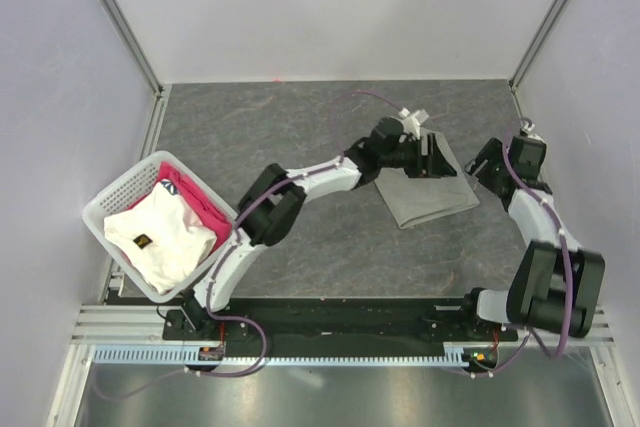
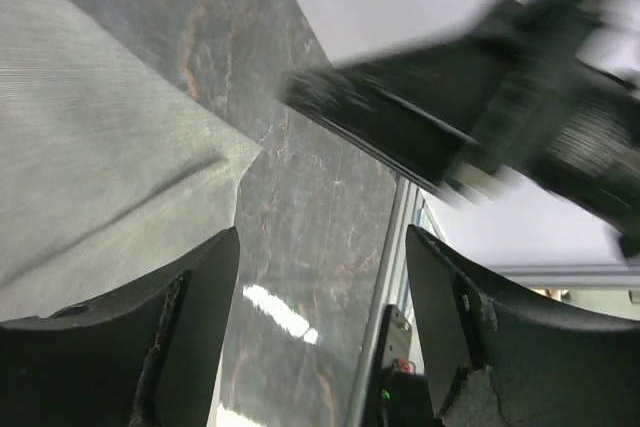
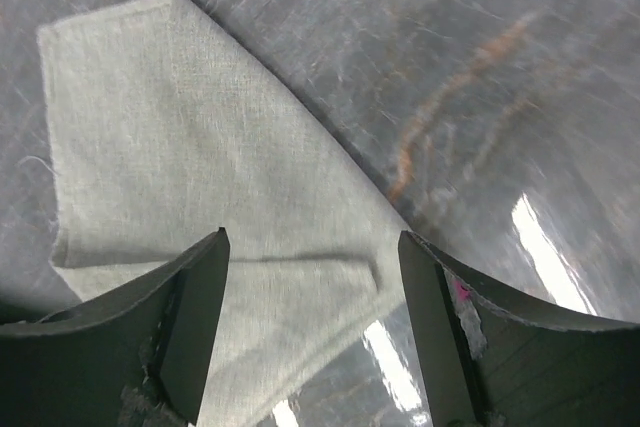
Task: Fold the napkin, place the utensils inside, and roll it up
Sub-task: Fold the napkin
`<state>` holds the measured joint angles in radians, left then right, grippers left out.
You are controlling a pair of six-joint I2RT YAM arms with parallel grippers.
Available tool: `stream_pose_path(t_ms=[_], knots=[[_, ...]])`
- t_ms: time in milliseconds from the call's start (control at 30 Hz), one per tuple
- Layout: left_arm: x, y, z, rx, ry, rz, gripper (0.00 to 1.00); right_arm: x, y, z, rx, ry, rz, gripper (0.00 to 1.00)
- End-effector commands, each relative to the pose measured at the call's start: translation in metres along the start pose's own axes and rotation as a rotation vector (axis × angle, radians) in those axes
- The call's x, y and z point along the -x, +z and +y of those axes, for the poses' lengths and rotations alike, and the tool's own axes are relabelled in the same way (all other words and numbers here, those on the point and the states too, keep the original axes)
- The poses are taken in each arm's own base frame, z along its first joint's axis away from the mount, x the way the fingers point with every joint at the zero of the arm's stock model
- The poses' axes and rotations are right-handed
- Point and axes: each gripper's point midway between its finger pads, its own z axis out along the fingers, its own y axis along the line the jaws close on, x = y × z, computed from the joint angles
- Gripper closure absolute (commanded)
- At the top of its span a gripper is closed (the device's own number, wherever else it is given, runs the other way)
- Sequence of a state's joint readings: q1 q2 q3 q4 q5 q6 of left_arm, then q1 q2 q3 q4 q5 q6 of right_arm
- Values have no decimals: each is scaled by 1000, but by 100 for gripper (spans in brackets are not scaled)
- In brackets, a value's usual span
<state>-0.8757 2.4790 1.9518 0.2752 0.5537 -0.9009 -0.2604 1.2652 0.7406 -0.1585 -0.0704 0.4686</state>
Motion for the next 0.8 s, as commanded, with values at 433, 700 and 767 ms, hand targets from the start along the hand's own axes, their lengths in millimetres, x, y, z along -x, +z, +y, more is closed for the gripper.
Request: stream_pose_path(t_ms=[433,700,767], knots=[[70,-239,28,319,29,-251,25,-23,90,7,73,-83,257,26],[58,-283,29,371,33,-248,25,-70,74,-7,58,-57,359,27],[60,-294,24,373,46,-261,25,-80,65,-7,50,-72,379,27]])
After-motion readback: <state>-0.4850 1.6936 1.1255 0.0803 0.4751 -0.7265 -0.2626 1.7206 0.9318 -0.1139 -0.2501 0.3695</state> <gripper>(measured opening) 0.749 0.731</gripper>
